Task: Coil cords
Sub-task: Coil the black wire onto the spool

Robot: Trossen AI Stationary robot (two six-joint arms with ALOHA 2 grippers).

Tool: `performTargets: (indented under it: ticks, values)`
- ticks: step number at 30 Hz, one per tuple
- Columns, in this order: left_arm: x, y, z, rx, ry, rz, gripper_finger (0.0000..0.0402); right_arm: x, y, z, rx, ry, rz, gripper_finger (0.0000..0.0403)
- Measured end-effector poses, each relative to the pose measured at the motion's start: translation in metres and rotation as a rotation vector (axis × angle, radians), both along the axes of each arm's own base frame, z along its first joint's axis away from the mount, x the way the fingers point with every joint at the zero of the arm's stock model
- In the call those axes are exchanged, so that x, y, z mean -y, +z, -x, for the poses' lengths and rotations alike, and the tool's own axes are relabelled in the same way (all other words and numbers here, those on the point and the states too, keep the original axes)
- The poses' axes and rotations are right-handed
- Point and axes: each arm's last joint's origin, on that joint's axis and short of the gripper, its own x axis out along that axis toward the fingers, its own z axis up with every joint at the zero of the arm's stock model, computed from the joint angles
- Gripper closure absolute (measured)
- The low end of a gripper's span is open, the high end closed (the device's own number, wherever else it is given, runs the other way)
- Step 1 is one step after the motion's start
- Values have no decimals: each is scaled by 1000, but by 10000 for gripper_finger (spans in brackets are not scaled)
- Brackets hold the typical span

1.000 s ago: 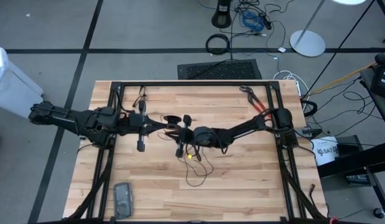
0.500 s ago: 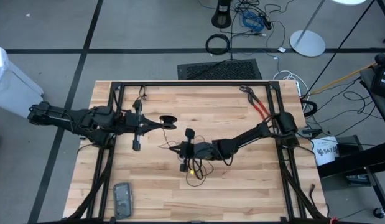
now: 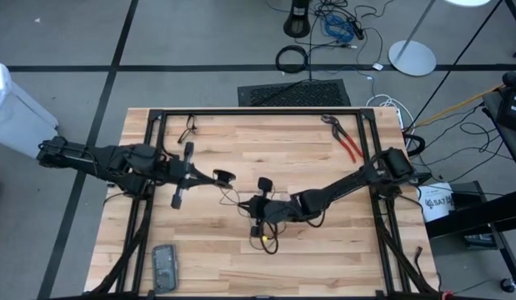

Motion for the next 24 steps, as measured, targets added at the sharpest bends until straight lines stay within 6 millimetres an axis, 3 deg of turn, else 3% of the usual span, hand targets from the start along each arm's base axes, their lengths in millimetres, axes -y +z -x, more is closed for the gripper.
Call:
performTargets:
  ticks: [8, 17, 24]
  values:
    - [2, -4, 1, -48, -65, 8, 400, -21, 12, 20, -64, 41, 6, 403]
    - [3, -9, 3, -109, -111, 39, 400, -43, 67, 52, 44, 194, 38, 403]
    - [9, -14, -2, -150, -277, 84, 400, -37, 98, 67, 113, 218, 108, 403]
